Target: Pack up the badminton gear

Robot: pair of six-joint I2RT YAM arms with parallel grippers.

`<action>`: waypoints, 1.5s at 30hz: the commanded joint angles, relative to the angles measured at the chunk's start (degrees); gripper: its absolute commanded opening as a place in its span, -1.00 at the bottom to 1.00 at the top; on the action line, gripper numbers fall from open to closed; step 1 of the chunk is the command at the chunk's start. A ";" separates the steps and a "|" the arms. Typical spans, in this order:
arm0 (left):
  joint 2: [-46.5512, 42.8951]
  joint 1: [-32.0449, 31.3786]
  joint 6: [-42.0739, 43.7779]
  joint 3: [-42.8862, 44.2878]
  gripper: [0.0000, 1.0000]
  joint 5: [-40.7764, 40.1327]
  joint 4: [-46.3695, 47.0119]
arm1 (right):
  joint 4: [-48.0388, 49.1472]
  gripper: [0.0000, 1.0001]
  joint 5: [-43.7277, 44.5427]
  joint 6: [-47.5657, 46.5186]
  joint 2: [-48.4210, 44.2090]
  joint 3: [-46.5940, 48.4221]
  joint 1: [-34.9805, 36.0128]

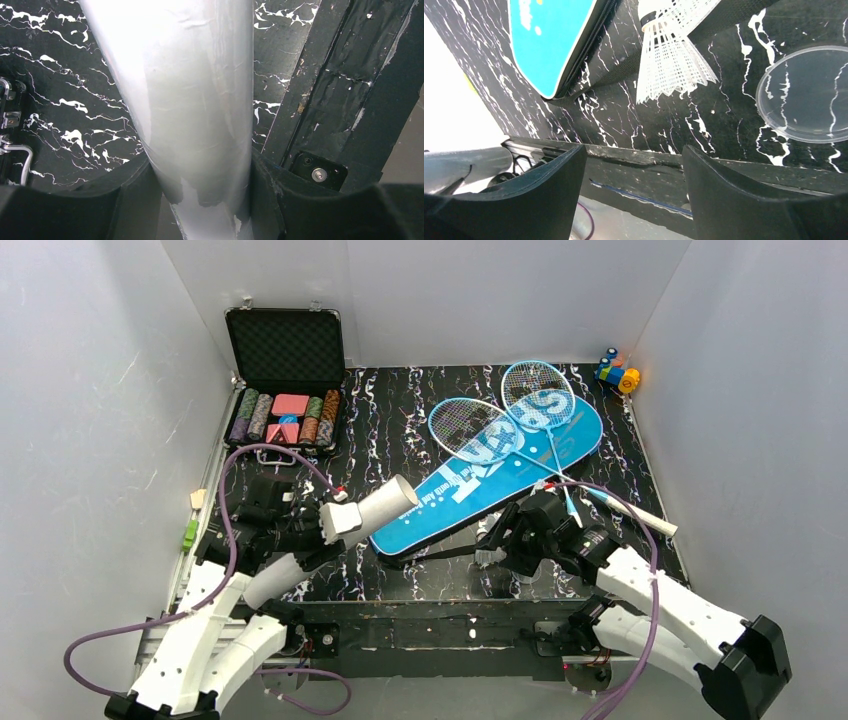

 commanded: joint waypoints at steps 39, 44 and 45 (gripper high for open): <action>-7.61 -0.24 1.31 -3.62 -0.12 -1.71 -2.76 | -1.30 -0.97 22.50 8.94 15.83 12.58 8.62; -9.15 -0.24 1.95 -4.85 -0.11 -1.51 -2.59 | -1.77 -0.97 20.11 -1.20 14.41 19.11 13.64; -9.51 -0.24 2.06 -5.05 -0.11 -1.25 -2.53 | -1.16 -0.97 18.81 -3.61 13.75 19.94 14.48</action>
